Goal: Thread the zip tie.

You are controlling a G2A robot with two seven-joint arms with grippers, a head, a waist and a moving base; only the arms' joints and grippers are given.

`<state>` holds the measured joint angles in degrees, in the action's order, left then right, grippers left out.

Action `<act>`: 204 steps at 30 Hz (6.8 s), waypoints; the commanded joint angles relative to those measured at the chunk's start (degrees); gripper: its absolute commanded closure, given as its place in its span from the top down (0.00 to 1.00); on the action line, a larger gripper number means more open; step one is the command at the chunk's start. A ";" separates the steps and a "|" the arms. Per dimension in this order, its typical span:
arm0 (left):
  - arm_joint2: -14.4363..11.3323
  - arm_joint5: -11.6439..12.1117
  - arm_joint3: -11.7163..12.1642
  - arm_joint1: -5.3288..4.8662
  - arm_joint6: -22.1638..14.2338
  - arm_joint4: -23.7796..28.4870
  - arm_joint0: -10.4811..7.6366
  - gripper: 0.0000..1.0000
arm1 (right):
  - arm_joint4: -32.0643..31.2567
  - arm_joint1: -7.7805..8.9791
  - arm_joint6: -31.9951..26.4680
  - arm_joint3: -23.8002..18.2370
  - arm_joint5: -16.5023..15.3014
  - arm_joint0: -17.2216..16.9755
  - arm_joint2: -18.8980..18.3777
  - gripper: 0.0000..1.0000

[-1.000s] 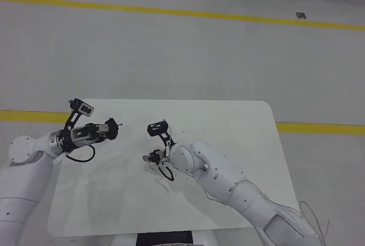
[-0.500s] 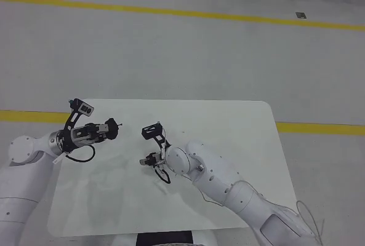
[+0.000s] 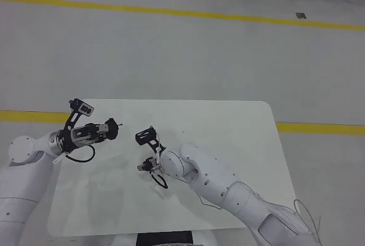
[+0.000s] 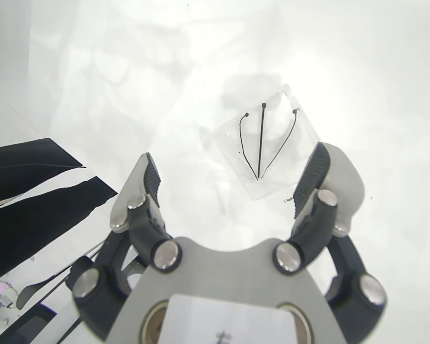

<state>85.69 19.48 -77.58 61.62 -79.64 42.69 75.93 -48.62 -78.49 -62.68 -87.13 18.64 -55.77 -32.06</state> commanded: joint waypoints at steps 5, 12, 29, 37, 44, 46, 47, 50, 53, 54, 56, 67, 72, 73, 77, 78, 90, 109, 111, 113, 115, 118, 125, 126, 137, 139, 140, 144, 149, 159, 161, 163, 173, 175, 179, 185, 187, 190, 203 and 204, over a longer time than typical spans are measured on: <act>0.00 0.00 0.00 0.00 0.00 0.00 0.00 0.00 | -0.49 -0.42 -1.89 1.16 -2.03 0.60 0.73 1.00; 0.00 0.00 0.00 0.00 0.00 0.00 0.00 0.00 | -0.70 -0.36 -0.26 1.43 -2.65 -0.10 0.53 1.00; 0.00 0.00 0.00 0.00 0.00 0.00 0.00 0.00 | -5.82 -1.81 -1.68 4.61 -2.03 0.98 0.79 0.29; 0.00 0.00 0.00 0.00 0.00 0.00 0.00 0.00 | -6.15 -2.44 -1.80 5.97 -2.19 0.56 0.42 0.16; 0.00 0.00 0.00 0.00 0.00 0.00 0.00 0.00 | -6.65 -2.80 -1.37 7.16 -2.62 -0.18 -0.06 0.17; 0.00 0.00 0.00 0.00 0.00 0.00 0.00 0.00 | -6.68 -2.97 -1.03 7.76 -2.92 -0.38 -0.07 0.17; 0.00 0.00 0.00 0.00 0.00 0.00 0.00 0.00 | -6.68 -3.06 -0.88 8.01 -3.05 -0.40 -0.06 0.18; 0.00 0.00 0.00 0.00 0.00 0.00 0.00 0.00 | -6.51 -3.46 -0.09 9.34 -3.70 -0.35 0.07 0.22; 0.00 0.00 0.00 0.00 0.00 0.00 0.00 0.00 | -6.62 -3.96 0.26 10.69 -4.13 0.01 0.44 0.24; 0.00 0.00 0.00 0.00 0.00 0.00 0.00 0.00 | -6.58 -4.12 0.35 11.08 -4.21 0.12 0.54 0.24; 0.00 0.00 0.00 0.00 0.00 0.00 0.00 0.00 | -6.60 -4.52 0.43 11.99 -4.40 0.40 0.87 0.24; 0.00 0.00 0.00 0.00 0.00 0.00 0.00 0.00 | -7.72 -6.23 0.20 15.08 -4.10 1.41 1.92 0.19; 0.00 0.00 0.00 0.00 0.00 0.00 0.00 0.00 | -8.33 -6.75 -0.13 15.76 -4.01 1.41 2.03 0.20; 0.00 0.00 0.00 0.00 0.00 0.00 0.00 0.00 | -8.49 -6.87 -0.24 15.90 -4.03 1.43 2.06 0.19; 0.00 0.00 0.00 0.00 0.00 0.00 0.00 0.00 | -8.96 -7.23 -0.54 16.36 -4.10 1.46 2.02 0.19; 0.00 0.00 0.00 0.00 0.00 0.00 0.00 0.00 | -9.09 -7.31 -0.62 16.49 -4.12 1.45 2.02 0.19; 0.00 0.00 0.00 0.00 0.00 0.00 0.00 0.00 | -10.74 -8.15 -1.28 17.13 -3.83 1.03 1.48 0.00; 0.00 0.00 0.00 0.00 0.00 0.00 0.00 0.00 | -12.32 -5.18 -3.78 3.54 -5.84 -4.99 -8.33 0.00; 0.00 0.00 0.00 0.00 0.00 0.00 0.00 0.00 | -10.89 -4.48 -2.87 0.78 -6.89 -6.69 -10.97 0.00; 0.00 0.00 0.00 0.00 0.00 0.00 0.00 0.00 | -9.38 -3.56 -1.62 -2.41 -8.53 -9.09 -14.33 0.00; 0.00 0.00 0.00 0.00 0.00 0.00 0.00 0.00 | -7.16 -2.70 0.26 -5.92 -10.25 -11.79 -17.89 0.00; 0.00 0.00 0.00 0.00 0.00 0.00 0.00 0.00 | -3.35 -1.73 3.26 -9.67 -12.98 -15.45 -22.49 0.00; 0.00 0.00 0.00 0.00 0.00 0.00 0.00 0.00 | 11.83 -0.25 13.20 -14.52 -20.90 -23.89 -32.56 0.00; 0.00 0.00 0.00 0.00 0.00 0.00 0.00 0.00 | 14.96 -0.10 14.70 -14.38 -22.63 -24.95 -33.89 0.00; 0.00 0.00 0.00 0.00 0.00 0.00 0.00 0.00 | 25.80 0.39 14.15 -10.92 -30.37 -25.41 -35.88 0.00; 0.00 0.00 0.00 0.00 0.00 0.00 0.00 0.00 | 25.80 0.39 14.15 -10.92 -30.37 -25.41 -35.88 0.00; 0.00 0.00 0.00 0.00 0.00 0.00 0.00 0.00 | 25.80 0.39 14.15 -10.92 -30.37 -25.41 -35.88 0.00; 0.00 0.00 0.00 0.00 0.00 0.00 0.00 0.00 | 25.80 0.39 14.15 -10.92 -30.37 -25.41 -35.88 0.00; 0.00 0.00 0.00 0.00 0.00 0.00 0.00 0.00 | 30.34 0.35 19.80 -10.71 -31.97 -26.66 -36.42 0.00; 0.00 0.00 0.00 0.00 0.00 0.00 0.00 0.00 | 49.50 0.57 19.58 -12.51 -38.12 -23.94 -36.03 0.00; 0.00 0.00 0.00 0.00 0.00 0.00 0.00 0.00 | 53.15 0.44 17.70 -12.97 -38.12 -22.54 -35.29 0.00; 0.00 0.00 0.00 0.00 0.00 0.00 0.00 0.00 | 55.95 0.17 16.33 -13.23 -38.12 -21.47 -34.80 0.00; 0.00 0.00 0.00 0.00 0.00 0.00 0.00 0.00 | 56.20 0.13 16.20 -13.13 -38.12 -21.39 -34.78 0.00; 0.00 0.00 0.00 0.00 0.00 0.00 0.00 0.00 | 55.10 0.16 17.59 -13.16 -38.12 -21.47 -34.55 0.00; -1.48 -4.11 -0.84 0.02 2.27 0.35 0.14 0.00 | 50.81 0.23 18.15 -15.81 -38.12 -20.12 -33.45 0.00; -2.63 -7.80 0.01 -0.16 2.28 1.30 -0.52 0.00 | 44.90 0.23 20.88 -18.00 -38.12 -17.34 -30.78 0.00; -2.85 -8.87 0.45 -0.25 1.92 1.77 -0.71 0.00 | 42.48 0.34 23.13 -17.99 -38.12 -16.30 -29.05 0.00; -2.93 -9.65 0.88 -0.41 1.79 1.98 -0.75 0.00 | 37.17 0.84 27.54 -16.80 -38.12 -14.52 -26.25 0.00; -3.05 -10.21 0.68 -0.92 2.78 2.43 -0.44 0.00 | 18.89 6.60 57.21 -9.82 -38.12 -6.25 -9.15 0.00; -3.05 -10.21 0.68 -0.92 2.78 2.43 -0.44 0.00 | 18.89 6.60 57.21 -9.82 -38.12 -6.25 -9.15 0.00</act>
<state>82.64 9.27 -76.90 60.70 -76.83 45.16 75.50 -29.88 -71.82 -3.41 -96.88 -19.48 -61.89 -40.31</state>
